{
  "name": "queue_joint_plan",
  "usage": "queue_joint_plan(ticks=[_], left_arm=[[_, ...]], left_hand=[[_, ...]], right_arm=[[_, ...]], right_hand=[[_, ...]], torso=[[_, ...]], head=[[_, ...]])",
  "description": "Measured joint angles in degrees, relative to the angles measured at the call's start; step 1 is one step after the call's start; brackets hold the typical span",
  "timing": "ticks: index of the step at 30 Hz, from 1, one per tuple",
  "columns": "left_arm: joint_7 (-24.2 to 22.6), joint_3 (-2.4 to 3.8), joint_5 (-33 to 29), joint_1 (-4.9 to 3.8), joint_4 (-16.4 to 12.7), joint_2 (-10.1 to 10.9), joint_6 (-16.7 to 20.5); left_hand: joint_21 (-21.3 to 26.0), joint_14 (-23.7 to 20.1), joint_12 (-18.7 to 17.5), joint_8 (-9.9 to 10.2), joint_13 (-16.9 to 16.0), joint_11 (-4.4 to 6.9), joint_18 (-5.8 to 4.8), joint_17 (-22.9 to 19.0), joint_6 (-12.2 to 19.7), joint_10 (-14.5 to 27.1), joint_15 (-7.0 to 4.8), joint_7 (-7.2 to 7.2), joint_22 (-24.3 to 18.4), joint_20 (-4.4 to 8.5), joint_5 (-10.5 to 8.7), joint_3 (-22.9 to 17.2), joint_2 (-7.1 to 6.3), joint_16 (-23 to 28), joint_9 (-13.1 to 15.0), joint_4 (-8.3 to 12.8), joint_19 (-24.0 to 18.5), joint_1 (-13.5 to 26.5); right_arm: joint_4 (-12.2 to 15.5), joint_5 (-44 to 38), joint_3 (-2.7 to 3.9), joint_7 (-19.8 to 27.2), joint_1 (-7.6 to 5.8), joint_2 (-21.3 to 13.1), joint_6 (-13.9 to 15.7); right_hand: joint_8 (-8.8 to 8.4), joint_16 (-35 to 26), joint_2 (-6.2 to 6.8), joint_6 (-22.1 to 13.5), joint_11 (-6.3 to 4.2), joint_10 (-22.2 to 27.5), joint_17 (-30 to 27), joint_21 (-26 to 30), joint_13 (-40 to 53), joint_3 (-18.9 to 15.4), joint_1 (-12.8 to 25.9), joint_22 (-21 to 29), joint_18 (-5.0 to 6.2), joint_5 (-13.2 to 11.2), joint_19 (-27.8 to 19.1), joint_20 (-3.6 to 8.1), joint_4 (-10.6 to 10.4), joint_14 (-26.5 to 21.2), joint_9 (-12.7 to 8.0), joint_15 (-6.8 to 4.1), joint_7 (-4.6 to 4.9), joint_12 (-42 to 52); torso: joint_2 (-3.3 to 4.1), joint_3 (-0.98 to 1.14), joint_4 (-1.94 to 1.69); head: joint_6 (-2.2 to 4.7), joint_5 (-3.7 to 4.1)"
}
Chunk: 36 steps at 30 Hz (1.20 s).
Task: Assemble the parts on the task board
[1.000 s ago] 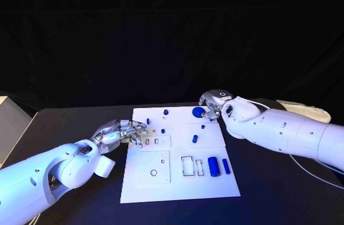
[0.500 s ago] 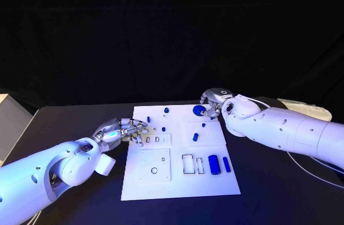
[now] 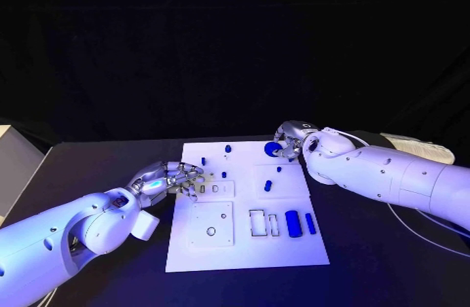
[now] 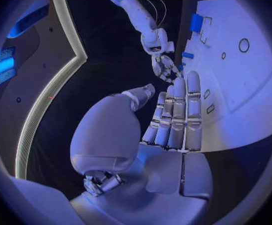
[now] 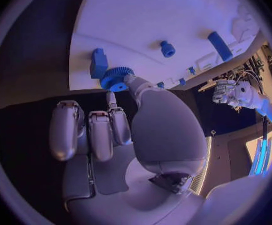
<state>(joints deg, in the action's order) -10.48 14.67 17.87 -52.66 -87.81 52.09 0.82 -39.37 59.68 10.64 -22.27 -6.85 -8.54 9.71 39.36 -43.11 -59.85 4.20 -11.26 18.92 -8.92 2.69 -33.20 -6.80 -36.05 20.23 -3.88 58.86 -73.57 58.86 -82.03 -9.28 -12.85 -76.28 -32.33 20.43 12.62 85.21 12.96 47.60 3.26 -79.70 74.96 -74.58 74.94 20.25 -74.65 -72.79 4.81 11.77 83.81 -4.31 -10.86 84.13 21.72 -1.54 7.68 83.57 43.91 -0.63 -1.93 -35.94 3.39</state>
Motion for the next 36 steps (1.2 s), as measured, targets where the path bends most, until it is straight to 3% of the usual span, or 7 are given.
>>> queue_joint_plan(ticks=[7,15,22,36], left_arm=[[0.00,0.00,0.11,0.03,-0.74,0.13,-0.02],[0.00,0.00,0.20,0.04,-0.95,0.23,-0.03],[0.00,0.00,0.25,0.06,-0.92,0.23,-0.03],[-0.03,0.00,0.32,0.16,-0.84,0.21,-0.04]], left_hand=[[0.00,0.00,-0.21,0.00,0.07,-0.07,0.00,0.00,0.00,0.07,0.00,0.00,-0.07,0.00,0.00,0.00,0.00,0.00,0.00,0.00,0.00,0.00],[0.00,-0.21,-0.21,0.00,0.06,-0.06,0.00,-0.05,0.00,0.06,0.21,0.00,-0.14,0.00,0.00,0.00,0.00,0.00,0.00,0.00,0.00,0.00],[0.00,-0.21,-0.21,0.00,0.06,-0.06,0.00,-0.05,0.00,0.06,0.21,0.00,-0.14,0.00,0.00,0.00,0.00,0.00,-0.01,0.00,0.00,0.00],[0.26,-0.21,-0.21,0.00,0.13,-0.26,0.00,-0.04,0.21,0.26,0.21,0.21,-0.19,0.00,0.00,0.00,0.00,0.00,-0.01,0.00,0.00,0.00]], right_arm=[[-0.34,1.79,0.08,0.32,-0.11,0.14,-0.60],[-0.46,3.40,0.07,0.73,-0.08,0.22,-1.29],[-0.51,3.73,0.11,1.00,-0.13,0.25,-1.55],[0.88,1.38,0.09,1.07,-0.05,-0.04,0.35]], right_hand=[[-0.01,0.00,-0.74,-0.25,0.11,0.11,-0.01,0.01,-0.01,-0.30,0.74,0.00,0.01,0.04,0.21,-0.21,-1.28,-0.21,-0.09,0.21,0.24,0.00],[-0.01,0.00,-1.91,0.58,0.19,0.61,-0.01,0.30,-0.01,0.99,1.10,0.27,0.02,1.99,-0.02,-0.43,-2.50,-0.21,-0.27,0.21,0.48,-0.36],[0.25,-0.01,-2.71,2.07,0.18,0.62,-0.02,0.30,-0.02,3.85,0.11,0.24,0.01,1.96,-0.02,-0.43,-1.09,-0.21,-0.50,0.21,0.39,-0.58],[0.43,-0.01,-2.18,2.57,0.18,0.62,-0.03,0.30,-0.03,5.41,-1.16,-0.15,0.02,1.84,-0.02,-0.43,0.35,-0.20,-0.51,0.21,0.32,-0.58]], torso=[[0.17,0.00,-0.04],[0.18,0.03,-0.02],[0.16,0.04,-0.02],[0.16,0.04,0.01]], head=[[-0.07,-0.01],[-0.14,-0.09],[-0.10,-0.13],[0.02,-0.21]])
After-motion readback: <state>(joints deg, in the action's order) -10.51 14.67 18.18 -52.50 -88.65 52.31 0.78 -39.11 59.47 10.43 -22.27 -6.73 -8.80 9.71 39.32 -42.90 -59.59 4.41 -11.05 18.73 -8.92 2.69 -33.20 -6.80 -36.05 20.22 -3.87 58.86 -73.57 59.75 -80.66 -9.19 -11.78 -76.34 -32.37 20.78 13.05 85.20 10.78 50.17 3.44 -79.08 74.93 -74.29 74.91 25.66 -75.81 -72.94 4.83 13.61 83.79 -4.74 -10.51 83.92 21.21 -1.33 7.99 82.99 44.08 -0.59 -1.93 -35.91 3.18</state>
